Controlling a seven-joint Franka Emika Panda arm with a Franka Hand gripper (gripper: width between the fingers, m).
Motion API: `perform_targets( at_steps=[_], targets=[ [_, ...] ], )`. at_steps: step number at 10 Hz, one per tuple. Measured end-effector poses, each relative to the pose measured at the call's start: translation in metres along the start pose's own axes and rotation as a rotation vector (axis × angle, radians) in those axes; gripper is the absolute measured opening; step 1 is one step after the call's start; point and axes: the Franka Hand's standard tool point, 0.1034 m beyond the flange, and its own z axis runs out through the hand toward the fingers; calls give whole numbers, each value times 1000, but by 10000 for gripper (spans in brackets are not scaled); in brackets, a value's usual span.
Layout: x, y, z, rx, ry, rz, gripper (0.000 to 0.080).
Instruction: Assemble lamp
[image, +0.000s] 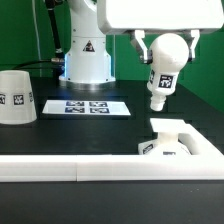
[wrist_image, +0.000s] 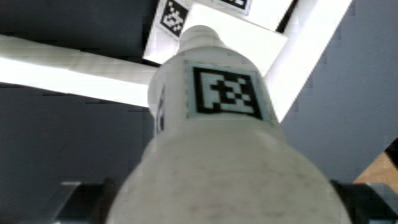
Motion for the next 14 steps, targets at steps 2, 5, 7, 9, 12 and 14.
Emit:
perform_targets(
  at_steps=[2, 5, 7, 9, 12, 14],
  targets=[
    [8, 2, 6, 15, -12, 26, 578],
    [17, 14, 14, 50, -30, 142, 578],
    [17, 12, 15, 52, -34, 148, 578],
    [17, 11, 15, 50, -29, 154, 578],
    [19, 3, 20, 31, 33, 147, 578],
    [21, 1, 19, 29, 48, 143, 579]
  ],
)
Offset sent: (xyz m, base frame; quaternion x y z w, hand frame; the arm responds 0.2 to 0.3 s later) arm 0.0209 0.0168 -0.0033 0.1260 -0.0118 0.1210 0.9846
